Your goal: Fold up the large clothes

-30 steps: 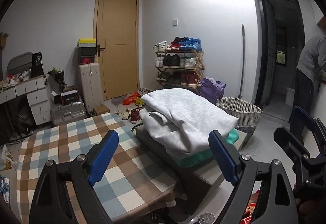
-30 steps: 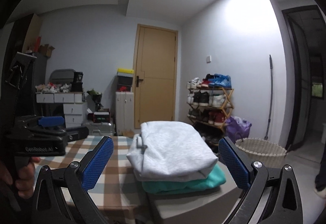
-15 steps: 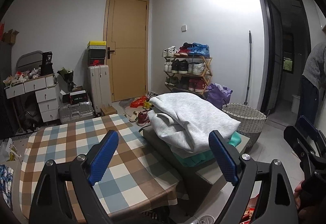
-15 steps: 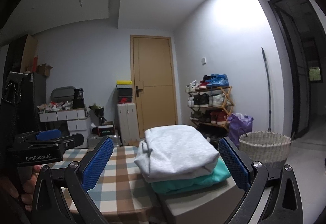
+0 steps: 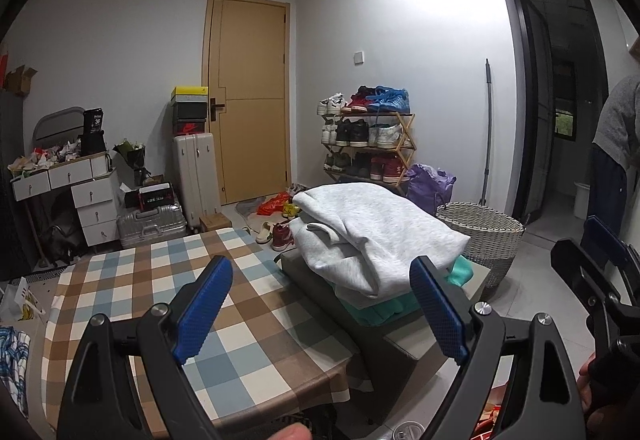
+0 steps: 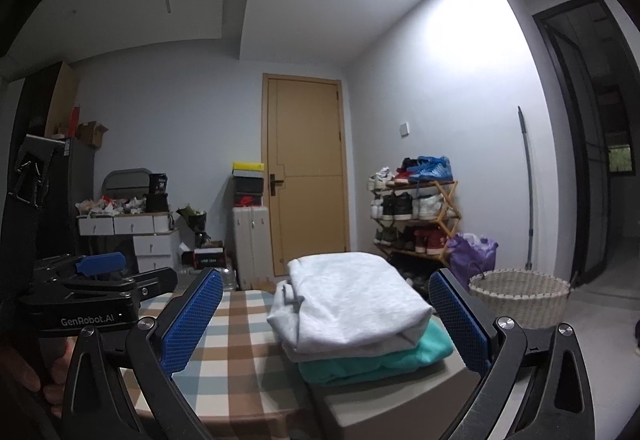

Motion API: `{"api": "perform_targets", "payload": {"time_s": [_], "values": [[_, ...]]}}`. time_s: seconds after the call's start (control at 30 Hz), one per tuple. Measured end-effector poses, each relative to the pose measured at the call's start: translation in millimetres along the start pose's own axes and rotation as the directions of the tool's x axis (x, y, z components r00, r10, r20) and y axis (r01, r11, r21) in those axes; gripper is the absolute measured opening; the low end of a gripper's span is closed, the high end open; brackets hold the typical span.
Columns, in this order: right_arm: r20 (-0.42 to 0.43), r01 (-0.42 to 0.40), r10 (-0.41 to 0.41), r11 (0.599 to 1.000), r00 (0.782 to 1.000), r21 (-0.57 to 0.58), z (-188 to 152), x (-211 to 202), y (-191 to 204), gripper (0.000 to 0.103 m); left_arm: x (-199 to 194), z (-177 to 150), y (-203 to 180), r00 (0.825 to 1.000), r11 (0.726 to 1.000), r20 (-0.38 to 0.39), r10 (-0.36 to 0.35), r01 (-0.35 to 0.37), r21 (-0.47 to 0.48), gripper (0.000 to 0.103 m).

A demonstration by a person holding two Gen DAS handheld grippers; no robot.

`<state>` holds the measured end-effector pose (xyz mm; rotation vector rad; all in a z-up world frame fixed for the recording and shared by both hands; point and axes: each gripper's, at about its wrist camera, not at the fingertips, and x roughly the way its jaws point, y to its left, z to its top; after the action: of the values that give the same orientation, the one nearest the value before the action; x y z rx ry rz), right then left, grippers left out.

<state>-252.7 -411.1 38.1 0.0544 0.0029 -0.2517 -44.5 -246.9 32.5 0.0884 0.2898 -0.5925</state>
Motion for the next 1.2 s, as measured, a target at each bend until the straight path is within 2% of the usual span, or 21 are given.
{"api": "perform_targets", "payload": {"time_s": [1.2], "values": [[-0.014,0.007,-0.006,0.997,1.000,0.077,1.8,-3.4,-12.9,0.103,0.4,2.9,-9.5,0.999,0.999,-0.034,-0.003,0.005,0.045,0.087]]}}
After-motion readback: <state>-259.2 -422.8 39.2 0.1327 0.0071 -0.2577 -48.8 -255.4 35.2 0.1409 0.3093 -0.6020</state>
